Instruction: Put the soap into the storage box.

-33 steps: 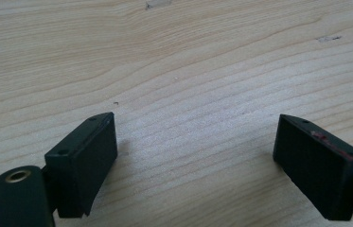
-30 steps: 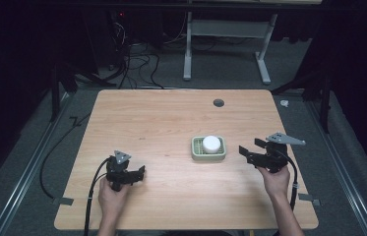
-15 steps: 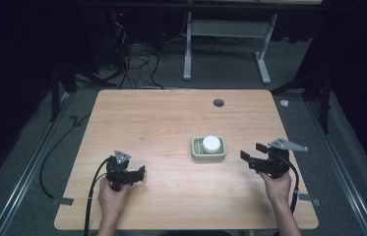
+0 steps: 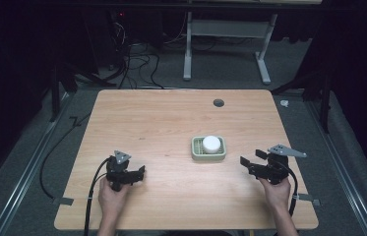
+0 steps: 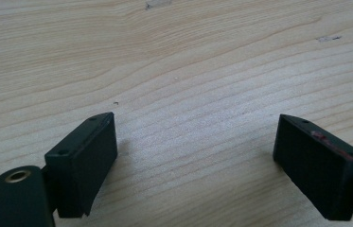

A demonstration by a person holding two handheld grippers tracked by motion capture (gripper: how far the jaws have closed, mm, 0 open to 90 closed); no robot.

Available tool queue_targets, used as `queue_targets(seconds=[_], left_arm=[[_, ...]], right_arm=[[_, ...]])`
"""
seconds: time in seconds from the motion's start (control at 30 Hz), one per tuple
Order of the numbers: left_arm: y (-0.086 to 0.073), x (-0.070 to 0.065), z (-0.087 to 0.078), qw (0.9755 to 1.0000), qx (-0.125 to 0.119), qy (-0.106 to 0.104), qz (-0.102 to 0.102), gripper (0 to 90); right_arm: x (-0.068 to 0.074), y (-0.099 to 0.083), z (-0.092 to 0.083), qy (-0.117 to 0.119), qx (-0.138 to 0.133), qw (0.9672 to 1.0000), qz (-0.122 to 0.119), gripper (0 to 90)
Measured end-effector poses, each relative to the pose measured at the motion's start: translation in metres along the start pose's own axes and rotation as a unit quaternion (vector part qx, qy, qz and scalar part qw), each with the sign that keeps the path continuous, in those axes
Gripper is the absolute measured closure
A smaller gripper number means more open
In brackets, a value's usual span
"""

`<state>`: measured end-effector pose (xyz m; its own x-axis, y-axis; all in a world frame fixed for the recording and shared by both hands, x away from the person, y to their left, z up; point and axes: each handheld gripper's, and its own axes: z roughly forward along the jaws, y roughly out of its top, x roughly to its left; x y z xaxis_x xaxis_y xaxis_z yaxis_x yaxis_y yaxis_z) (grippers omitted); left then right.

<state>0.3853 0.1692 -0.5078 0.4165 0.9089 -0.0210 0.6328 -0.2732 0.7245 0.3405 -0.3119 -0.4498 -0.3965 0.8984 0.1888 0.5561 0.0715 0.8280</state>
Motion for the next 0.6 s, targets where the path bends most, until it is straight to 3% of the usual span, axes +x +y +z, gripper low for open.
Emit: queue_targets(seconds=[0.6], left_arm=[[0.000, 0.000, 0.000, 1.0000, 0.000, 0.000, 0.000, 14.9]], right_arm=[[0.003, -0.021, 0.011, -0.007, 0.024, 0.9997, -0.002, 25.0]])
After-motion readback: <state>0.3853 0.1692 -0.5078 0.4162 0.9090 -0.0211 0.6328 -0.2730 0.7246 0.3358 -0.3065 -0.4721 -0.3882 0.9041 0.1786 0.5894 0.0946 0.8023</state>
